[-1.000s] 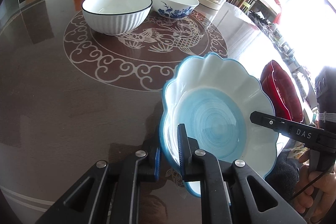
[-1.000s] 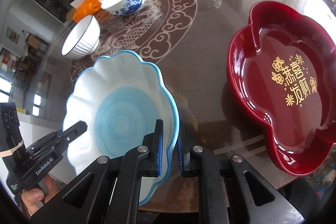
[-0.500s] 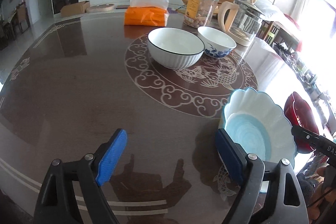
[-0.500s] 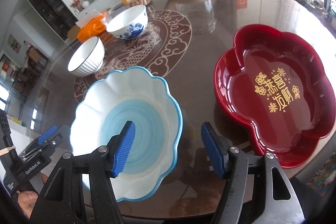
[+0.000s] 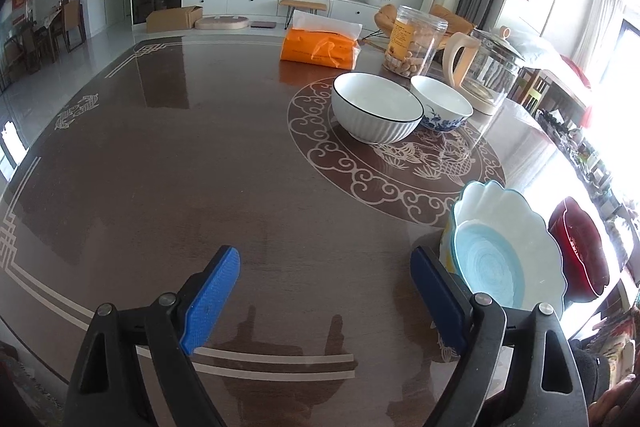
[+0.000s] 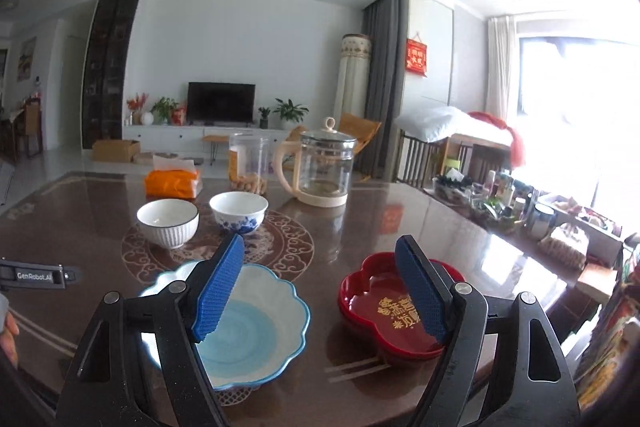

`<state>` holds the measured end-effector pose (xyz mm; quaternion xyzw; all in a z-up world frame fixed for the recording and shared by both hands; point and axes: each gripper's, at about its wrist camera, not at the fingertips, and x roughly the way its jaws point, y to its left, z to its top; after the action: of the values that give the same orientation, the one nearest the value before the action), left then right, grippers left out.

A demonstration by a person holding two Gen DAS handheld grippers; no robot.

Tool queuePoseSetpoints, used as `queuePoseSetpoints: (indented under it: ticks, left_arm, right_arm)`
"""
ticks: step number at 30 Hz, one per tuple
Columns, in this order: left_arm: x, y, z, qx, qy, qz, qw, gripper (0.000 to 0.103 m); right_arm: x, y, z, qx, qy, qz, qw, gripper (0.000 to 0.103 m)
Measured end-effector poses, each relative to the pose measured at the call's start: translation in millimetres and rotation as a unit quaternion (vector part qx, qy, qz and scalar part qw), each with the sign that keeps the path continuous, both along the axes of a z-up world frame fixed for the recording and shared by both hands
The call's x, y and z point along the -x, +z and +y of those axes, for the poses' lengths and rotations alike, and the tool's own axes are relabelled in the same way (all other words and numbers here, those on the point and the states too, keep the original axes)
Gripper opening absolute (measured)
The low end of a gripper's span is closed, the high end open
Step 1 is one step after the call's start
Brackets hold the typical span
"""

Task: Organize plates and bowls
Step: 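Withdraw the right gripper and move toward the black-rimmed white bowl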

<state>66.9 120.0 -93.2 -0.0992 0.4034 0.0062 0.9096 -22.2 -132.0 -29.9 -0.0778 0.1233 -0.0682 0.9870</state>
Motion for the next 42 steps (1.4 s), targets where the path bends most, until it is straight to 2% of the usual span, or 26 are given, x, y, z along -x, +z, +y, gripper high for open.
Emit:
queuePoseSetpoints:
  ticks: [6, 13, 21, 37, 40, 42]
  left_arm:
    - [-0.2, 6.8, -18.3, -0.022, -0.015, -0.025, 0.9993, 0.087]
    - [-3.5, -1.7, -22.0, -0.026, -0.017, -0.005, 0.9995, 0.087]
    - [-6.7, -9.6, -10.4, 0.002, 0.005, 0.013, 0.9999, 0.087]
    - [-6.9, -19.9, -4.6, 0.011, 0.010, 0.030, 0.9994, 0.087]
    - [-15.8, -13.5, 1.7, 0.022, 0.002, 0.032, 0.9992, 0.087]
    - [-28.0, 0.1, 10.8, 0.032, -0.007, 0.020, 0.9993, 0.087]
  right_arm:
    - [9.9, -2.3, 10.7, 0.023, 0.005, -0.023, 0.999, 0.081]
    - [5.1, -6.6, 11.8, 0.021, 0.005, -0.011, 1.000, 0.081]
    - [0.7, -8.7, 1.4, -0.004, -0.005, 0.004, 1.000, 0.081]
    - [-4.1, -12.4, 10.7, 0.019, -0.003, 0.023, 1.000, 0.081]
    - [-5.3, -11.8, 11.6, 0.020, 0.005, 0.026, 0.999, 0.081]
    - [-12.2, -8.4, 12.8, 0.011, 0.034, 0.040, 0.999, 0.081]
